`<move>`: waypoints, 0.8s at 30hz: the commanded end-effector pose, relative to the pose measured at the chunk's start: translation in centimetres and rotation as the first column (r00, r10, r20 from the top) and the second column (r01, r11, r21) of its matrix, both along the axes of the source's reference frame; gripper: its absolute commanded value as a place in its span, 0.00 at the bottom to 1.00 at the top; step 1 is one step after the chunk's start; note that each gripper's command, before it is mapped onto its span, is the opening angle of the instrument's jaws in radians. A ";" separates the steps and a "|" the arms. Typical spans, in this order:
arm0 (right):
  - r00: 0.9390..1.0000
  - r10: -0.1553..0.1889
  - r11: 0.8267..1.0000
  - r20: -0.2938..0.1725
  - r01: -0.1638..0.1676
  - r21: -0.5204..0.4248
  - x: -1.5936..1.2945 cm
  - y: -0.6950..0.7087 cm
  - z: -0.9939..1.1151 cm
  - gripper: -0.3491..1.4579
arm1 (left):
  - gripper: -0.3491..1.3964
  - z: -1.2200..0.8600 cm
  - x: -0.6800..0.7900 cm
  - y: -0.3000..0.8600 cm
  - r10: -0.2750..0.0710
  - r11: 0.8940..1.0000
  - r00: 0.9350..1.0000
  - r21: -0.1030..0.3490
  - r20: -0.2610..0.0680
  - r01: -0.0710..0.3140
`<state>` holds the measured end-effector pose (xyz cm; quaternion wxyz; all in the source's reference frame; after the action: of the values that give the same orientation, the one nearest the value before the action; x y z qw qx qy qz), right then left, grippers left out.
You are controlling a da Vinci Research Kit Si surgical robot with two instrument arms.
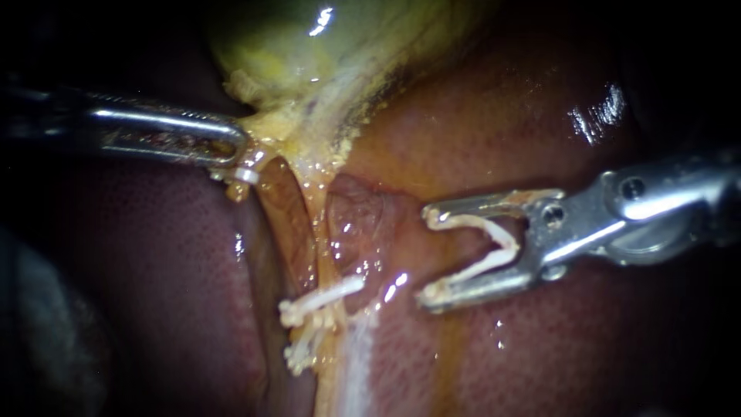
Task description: Clipping second clip right tube
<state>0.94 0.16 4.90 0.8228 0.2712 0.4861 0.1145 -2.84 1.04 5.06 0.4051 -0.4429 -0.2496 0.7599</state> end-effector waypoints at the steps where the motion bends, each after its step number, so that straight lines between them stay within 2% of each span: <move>1: 1.000 0.001 1.000 0.002 -0.001 0.009 0.05 0.00 0.02 0.46 | 0.00 0.00 -0.01 0.00 0.000 1.000 1.000 0.000 0.000 0.000; 5: 1.000 0.008 0.999 0.016 -0.008 0.049 0.24 -0.06 0.16 0.46 | 0.00 0.00 -0.01 0.00 -0.001 1.000 1.000 0.000 0.000 0.001; 10: 0.999 0.021 0.994 0.043 -0.026 0.111 0.46 -0.17 0.44 0.46 | 0.00 0.00 -0.01 0.00 -0.001 1.000 1.000 -0.001 -0.001 0.001; 14: 0.999 0.051 0.984 0.009 -0.051 0.168 0.57 -0.20 0.60 0.46 | 0.00 0.01 -0.02 -0.01 -0.004 1.000 1.000 -0.002 -0.003 0.004; 19: 0.995 0.096 0.968 -0.010 -0.091 0.233 0.73 -0.22 0.73 0.46 | 0.00 0.02 -0.04 -0.01 -0.005 1.000 1.000 -0.003 -0.004 0.005; 24: 0.991 0.125 0.957 -0.039 -0.110 0.270 0.81 -0.24 0.77 0.47 | 0.00 0.02 -0.04 -0.01 -0.005 1.000 1.000 -0.003 -0.004 0.005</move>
<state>1.77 -0.07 5.67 0.7504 0.3569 0.5095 0.2234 -2.88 1.03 5.08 0.4066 -0.4427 -0.2468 0.7601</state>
